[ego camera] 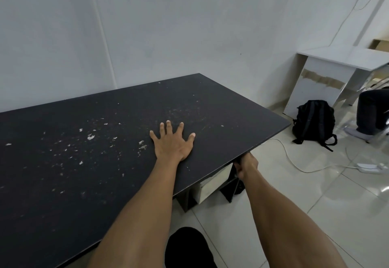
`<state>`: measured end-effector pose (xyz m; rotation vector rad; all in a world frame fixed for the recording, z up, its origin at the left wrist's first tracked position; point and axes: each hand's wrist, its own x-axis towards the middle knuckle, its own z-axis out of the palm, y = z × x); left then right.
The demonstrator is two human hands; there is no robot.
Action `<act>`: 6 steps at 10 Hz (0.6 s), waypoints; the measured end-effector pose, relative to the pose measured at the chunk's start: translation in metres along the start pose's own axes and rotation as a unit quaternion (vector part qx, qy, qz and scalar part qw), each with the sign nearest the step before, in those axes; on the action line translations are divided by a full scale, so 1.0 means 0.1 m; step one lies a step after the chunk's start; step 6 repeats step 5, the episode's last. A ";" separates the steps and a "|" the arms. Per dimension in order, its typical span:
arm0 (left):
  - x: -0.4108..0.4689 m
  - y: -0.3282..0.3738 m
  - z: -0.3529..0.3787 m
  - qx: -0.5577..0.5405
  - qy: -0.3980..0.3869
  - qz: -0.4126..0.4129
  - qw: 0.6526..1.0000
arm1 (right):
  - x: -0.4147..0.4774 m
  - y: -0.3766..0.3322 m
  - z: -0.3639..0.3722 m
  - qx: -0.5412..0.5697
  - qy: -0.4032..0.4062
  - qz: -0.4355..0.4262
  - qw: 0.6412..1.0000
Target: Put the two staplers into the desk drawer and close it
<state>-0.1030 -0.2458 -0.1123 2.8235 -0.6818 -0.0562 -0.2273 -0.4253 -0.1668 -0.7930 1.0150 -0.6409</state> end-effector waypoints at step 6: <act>0.05 -0.02 0.03 -0.010 -0.005 0.003 1.000 | 0.05 -0.15 0.04 0.179 0.043 0.074 0.980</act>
